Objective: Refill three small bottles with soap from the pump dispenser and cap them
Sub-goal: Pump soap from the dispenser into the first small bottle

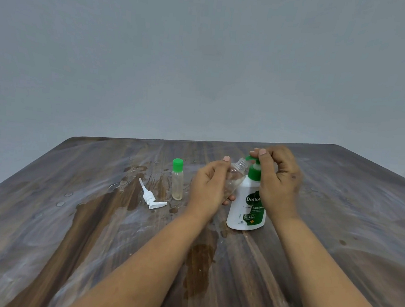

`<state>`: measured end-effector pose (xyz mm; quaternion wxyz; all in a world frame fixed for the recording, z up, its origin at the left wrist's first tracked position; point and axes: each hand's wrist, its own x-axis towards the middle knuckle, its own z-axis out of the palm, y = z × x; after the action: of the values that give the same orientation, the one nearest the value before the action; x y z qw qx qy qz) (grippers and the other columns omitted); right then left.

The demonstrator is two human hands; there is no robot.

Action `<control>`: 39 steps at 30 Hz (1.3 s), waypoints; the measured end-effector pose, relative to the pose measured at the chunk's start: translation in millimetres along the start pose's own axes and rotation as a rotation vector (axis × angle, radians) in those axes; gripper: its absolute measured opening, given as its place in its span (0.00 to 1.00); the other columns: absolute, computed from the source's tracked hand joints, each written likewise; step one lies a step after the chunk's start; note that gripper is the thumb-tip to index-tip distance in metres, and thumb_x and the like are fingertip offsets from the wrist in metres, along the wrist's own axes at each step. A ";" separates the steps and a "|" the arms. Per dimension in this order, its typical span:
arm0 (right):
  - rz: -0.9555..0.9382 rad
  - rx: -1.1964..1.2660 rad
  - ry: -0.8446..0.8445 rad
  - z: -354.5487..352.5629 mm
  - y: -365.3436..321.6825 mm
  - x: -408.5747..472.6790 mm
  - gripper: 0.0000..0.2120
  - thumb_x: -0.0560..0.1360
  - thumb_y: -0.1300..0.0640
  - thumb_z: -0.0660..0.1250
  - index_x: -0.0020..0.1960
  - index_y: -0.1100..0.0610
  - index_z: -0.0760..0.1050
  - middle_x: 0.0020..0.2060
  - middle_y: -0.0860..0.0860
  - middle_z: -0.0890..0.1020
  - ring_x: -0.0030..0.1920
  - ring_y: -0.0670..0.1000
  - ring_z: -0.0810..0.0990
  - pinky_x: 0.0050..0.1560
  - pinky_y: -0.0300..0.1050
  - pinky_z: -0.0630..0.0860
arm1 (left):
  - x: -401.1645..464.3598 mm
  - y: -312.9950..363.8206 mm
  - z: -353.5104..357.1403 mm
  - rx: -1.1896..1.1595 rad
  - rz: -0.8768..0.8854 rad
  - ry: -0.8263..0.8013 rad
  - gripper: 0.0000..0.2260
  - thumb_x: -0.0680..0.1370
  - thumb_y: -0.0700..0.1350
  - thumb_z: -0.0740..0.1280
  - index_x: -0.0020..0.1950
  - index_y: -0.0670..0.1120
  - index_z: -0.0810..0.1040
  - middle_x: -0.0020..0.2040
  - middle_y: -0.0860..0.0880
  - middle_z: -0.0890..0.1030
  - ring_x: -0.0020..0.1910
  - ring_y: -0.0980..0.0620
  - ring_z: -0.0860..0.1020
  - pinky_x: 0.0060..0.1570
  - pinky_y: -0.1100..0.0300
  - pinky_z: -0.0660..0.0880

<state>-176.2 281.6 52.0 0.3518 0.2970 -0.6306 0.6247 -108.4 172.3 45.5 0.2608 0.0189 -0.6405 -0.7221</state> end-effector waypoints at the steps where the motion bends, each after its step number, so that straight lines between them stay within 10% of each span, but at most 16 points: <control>1: 0.002 -0.005 -0.003 -0.1 -0.3 0.2 0.10 0.77 0.51 0.61 0.40 0.47 0.78 0.39 0.47 0.79 0.43 0.41 0.77 0.44 0.34 0.72 | -0.1 0.0 0.0 -0.001 0.000 -0.001 0.15 0.82 0.53 0.60 0.41 0.49 0.79 0.43 0.44 0.85 0.23 0.51 0.76 0.21 0.65 0.68; 39: -0.018 0.018 0.026 0.3 -5.0 -0.7 0.11 0.79 0.54 0.62 0.42 0.43 0.77 0.40 0.49 0.80 0.45 0.46 0.79 0.47 0.41 0.74 | -3.1 5.6 1.1 -0.032 -0.003 0.014 0.18 0.82 0.52 0.61 0.35 0.54 0.80 0.41 0.45 0.85 0.22 0.50 0.75 0.20 0.66 0.66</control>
<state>-171.7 281.1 54.3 0.3629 0.2975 -0.6176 0.6312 -104.1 174.3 50.0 0.2643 0.0207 -0.6270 -0.7325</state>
